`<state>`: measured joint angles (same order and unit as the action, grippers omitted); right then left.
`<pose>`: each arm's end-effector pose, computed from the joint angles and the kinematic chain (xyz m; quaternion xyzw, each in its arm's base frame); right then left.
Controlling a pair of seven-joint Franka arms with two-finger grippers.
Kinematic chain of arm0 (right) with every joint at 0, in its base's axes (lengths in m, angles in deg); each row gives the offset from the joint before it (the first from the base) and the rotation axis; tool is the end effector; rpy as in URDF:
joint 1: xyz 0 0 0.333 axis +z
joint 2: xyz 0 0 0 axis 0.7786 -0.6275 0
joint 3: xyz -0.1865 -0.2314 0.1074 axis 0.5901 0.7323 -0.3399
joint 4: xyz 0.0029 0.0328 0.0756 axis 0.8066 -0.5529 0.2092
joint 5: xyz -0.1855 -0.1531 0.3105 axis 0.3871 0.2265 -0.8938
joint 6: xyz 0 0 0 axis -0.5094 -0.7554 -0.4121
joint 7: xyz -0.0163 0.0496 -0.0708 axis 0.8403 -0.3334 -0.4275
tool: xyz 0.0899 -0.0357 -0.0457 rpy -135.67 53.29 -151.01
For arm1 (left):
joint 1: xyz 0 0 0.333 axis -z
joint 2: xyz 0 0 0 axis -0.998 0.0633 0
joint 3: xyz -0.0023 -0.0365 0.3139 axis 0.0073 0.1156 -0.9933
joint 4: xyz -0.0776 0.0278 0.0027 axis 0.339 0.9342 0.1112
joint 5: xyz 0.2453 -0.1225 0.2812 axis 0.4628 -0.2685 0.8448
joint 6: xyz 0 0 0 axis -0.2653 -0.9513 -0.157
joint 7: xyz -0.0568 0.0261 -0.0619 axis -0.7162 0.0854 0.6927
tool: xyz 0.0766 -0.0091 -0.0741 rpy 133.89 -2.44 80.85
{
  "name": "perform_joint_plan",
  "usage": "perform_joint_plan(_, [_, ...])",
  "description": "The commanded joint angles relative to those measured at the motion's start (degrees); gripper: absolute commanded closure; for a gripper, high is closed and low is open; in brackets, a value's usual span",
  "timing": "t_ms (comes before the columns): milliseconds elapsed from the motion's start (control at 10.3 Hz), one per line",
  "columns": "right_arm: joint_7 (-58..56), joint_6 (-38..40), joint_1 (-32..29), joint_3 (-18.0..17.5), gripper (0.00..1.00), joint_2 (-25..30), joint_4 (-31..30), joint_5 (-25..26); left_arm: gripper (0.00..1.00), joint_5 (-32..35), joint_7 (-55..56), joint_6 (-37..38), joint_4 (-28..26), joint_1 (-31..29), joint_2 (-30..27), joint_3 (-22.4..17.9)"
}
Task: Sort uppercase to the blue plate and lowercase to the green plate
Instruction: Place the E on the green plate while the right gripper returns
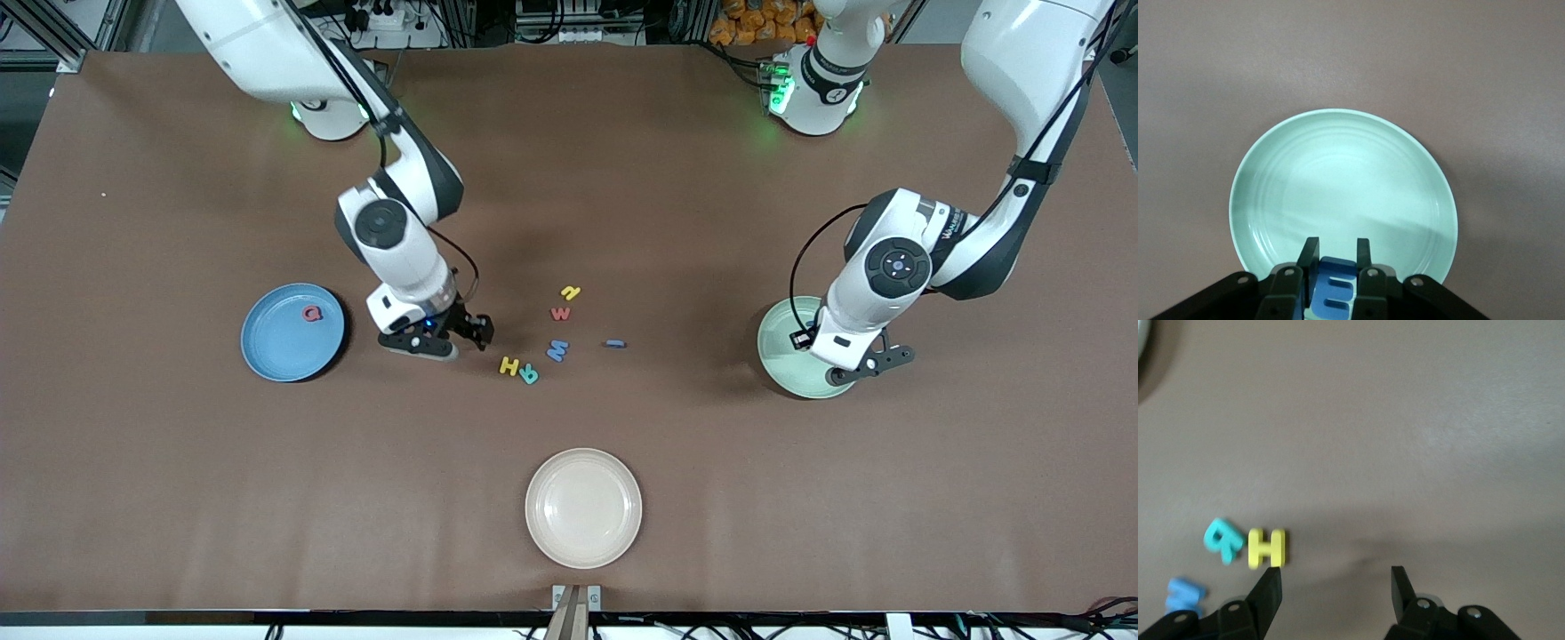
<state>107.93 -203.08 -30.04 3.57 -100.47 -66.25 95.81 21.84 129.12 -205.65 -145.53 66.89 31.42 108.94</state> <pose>0.5490 0.3219 0.2245 -0.9862 0.1373 -0.0750 0.0543 0.5732 -0.1381 0.2629 -0.9877 -0.1412 0.0098 0.0662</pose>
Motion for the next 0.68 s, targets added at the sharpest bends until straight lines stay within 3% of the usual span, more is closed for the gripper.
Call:
perform_joint_plan(0, [5.24, 0.57, 0.53, -1.43, 0.26, -5.59, 7.45, 2.12, 0.00, -1.07, -1.19, 1.20, 0.48, -0.38, 0.80, 0.97])
perform_joint_plan(194, [8.58, 1.00, 2.01, -1.79, 0.26, -7.36, 10.62, 2.56, 0.00, -1.07, -1.20, 1.20, 0.65, -0.64, 0.72, 0.89])
perform_joint_plan(581, [10.34, 1.18, 4.82, -1.62, 0.29, -8.94, 11.34, 4.30, 0.00, -1.16, -1.02, 1.03, 1.88, -0.73, 1.68, 0.89])
